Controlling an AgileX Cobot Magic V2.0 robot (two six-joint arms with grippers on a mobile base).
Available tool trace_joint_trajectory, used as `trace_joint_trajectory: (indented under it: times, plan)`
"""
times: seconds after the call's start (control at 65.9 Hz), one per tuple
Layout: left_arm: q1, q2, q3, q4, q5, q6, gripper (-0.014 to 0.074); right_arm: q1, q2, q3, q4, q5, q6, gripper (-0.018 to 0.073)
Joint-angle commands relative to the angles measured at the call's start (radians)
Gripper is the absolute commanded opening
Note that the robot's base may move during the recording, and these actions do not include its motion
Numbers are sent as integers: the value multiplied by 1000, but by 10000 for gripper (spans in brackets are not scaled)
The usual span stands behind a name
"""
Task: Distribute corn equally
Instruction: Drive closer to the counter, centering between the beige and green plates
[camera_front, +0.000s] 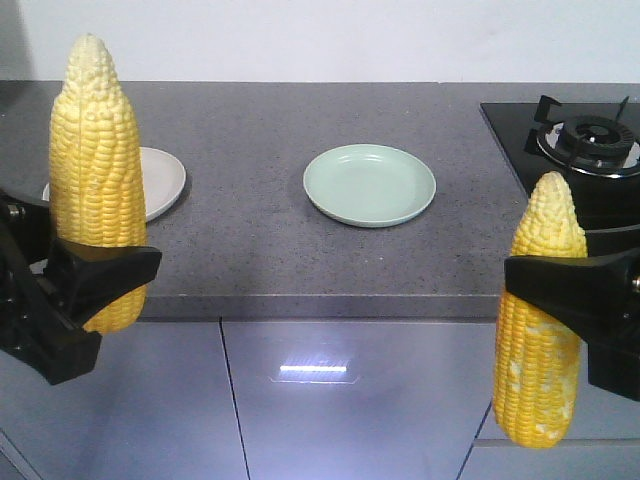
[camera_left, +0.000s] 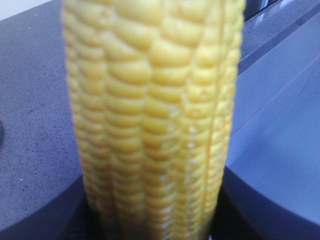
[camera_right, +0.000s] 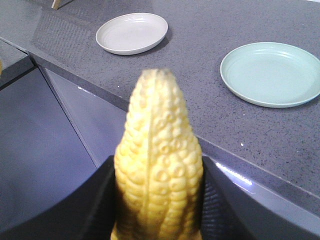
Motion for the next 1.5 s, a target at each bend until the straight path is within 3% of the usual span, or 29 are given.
trace_joint_trajectory:
  times: [0.0, 1.487]
  plan:
    - [0, -17, -25, -18, -69, -1, 300, -1, -5, -24, 25, -58, -6, 194]
    - [0, -17, -25, -18, -69, -1, 300, -1, -5, -24, 25, -58, -6, 194]
